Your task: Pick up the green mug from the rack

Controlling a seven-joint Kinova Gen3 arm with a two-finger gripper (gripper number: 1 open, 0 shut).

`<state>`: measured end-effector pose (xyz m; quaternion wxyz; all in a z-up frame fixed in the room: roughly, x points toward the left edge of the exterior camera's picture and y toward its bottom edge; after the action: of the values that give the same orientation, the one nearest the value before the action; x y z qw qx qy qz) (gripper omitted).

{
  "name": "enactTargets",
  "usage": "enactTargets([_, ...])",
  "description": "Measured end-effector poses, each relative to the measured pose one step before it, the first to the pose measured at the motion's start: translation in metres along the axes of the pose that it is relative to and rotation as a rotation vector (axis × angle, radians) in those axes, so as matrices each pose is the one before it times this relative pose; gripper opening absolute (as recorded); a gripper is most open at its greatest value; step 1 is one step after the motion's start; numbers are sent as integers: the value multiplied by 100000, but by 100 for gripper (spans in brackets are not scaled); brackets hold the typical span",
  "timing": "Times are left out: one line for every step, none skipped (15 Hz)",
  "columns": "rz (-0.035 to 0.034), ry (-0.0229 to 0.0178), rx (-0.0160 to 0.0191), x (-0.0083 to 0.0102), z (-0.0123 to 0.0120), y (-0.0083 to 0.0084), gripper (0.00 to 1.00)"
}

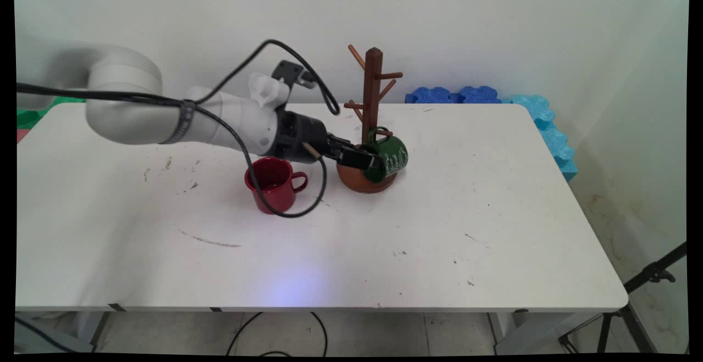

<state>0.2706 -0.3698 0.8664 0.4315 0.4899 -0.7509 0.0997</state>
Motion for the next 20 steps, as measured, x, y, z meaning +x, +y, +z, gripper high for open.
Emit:
enactTargets([-72,-531,275,-103,361,204,100])
enactTargets([-73,-608,161,-134,431,262,100])
enactTargets([-27,-433,158,-91,306,147,100])
enactTargets([35,-484,218,-111,341,142,100])
enactTargets([17,-440,276,-102,340,83,100])
enactTargets([91,-344,231,-81,317,38,100])
enactTargets([38,-194,160,-43,202,19,100])
enactTargets([114,-223,213,-44,315,15,100])
enactTargets([66,-246,214,-56,309,0,100])
enactTargets([119,-314,243,-75,399,4,100])
enactTargets([211,-121,32,-43,298,6,100])
enactTargets([259,-11,4,-37,273,2,100])
enactTargets([408,160,-107,-12,278,15,100])
enactTargets([266,286,-66,-18,260,7,100])
enactTargets([102,195,-13,-8,137,-5,100])
enactTargets([-26,653,-87,12,192,14,100])
enactTargets([-150,786,40,-33,202,-33,100])
enactTargets([-245,820,12,-61,197,-50,100])
enactTargets([-225,591,-108,-103,163,-48,100])
enactTargets([-190,599,-159,-135,193,-61,100])
